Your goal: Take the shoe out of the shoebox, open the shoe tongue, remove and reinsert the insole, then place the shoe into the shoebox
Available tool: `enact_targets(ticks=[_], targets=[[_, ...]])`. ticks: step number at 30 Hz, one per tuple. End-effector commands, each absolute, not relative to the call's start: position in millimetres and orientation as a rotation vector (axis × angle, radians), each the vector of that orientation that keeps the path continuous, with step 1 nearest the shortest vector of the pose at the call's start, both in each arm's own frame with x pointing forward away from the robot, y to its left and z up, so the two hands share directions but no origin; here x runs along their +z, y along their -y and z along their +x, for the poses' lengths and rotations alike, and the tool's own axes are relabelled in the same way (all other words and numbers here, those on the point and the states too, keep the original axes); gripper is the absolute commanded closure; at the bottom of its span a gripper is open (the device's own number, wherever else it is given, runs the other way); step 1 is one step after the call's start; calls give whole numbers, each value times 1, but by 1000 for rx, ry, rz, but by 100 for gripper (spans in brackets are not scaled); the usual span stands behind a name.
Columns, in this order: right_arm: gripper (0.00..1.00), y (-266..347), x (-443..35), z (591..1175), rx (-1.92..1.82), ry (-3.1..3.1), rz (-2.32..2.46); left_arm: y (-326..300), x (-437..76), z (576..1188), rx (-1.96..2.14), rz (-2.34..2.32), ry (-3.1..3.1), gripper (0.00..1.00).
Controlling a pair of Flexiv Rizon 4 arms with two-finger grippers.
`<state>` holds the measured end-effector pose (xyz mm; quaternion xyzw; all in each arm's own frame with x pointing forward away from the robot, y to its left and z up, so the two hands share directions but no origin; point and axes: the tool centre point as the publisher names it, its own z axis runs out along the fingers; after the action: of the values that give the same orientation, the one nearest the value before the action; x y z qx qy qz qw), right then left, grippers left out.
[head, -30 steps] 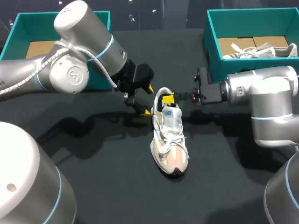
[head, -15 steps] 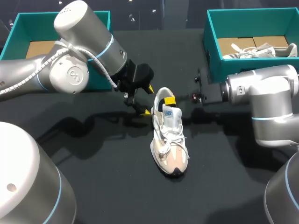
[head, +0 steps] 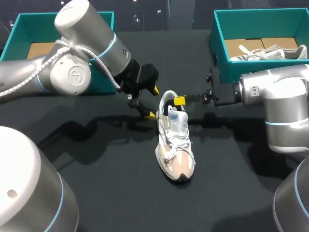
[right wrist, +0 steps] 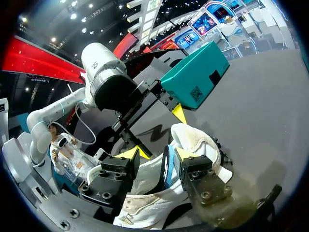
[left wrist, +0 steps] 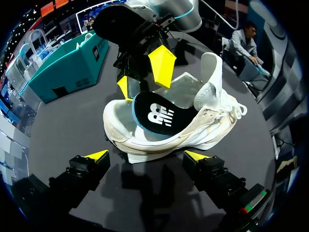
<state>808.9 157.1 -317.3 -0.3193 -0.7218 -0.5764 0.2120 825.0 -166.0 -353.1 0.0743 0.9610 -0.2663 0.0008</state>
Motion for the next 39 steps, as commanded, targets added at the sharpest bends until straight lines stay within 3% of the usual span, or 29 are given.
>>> enact_targets(ticks=[1, 25, 27, 29, 30, 39], targets=[[53, -145, -311, 805, -1572, 2023, -926, 155, -344, 823, -845, 235, -3013, 0], [56, -80, -292, 825, -1086, 2222, -1355, 63, -304, 847, -715, 401, -3097, 0], [61, -77, -288, 826, -1020, 2248, -1403, 55, -298, 851, -710, 429, -3101, 0], [93, -76, -282, 826, -939, 2279, -1452, 46, -293, 856, -716, 453, -3103, 0], [100, -77, -278, 826, -905, 2293, -1472, 42, -290, 858, -707, 476, -3102, 0], [100, -89, -261, 824, -697, 2326, -1625, 29, -278, 865, -693, 587, -3116, 0]])
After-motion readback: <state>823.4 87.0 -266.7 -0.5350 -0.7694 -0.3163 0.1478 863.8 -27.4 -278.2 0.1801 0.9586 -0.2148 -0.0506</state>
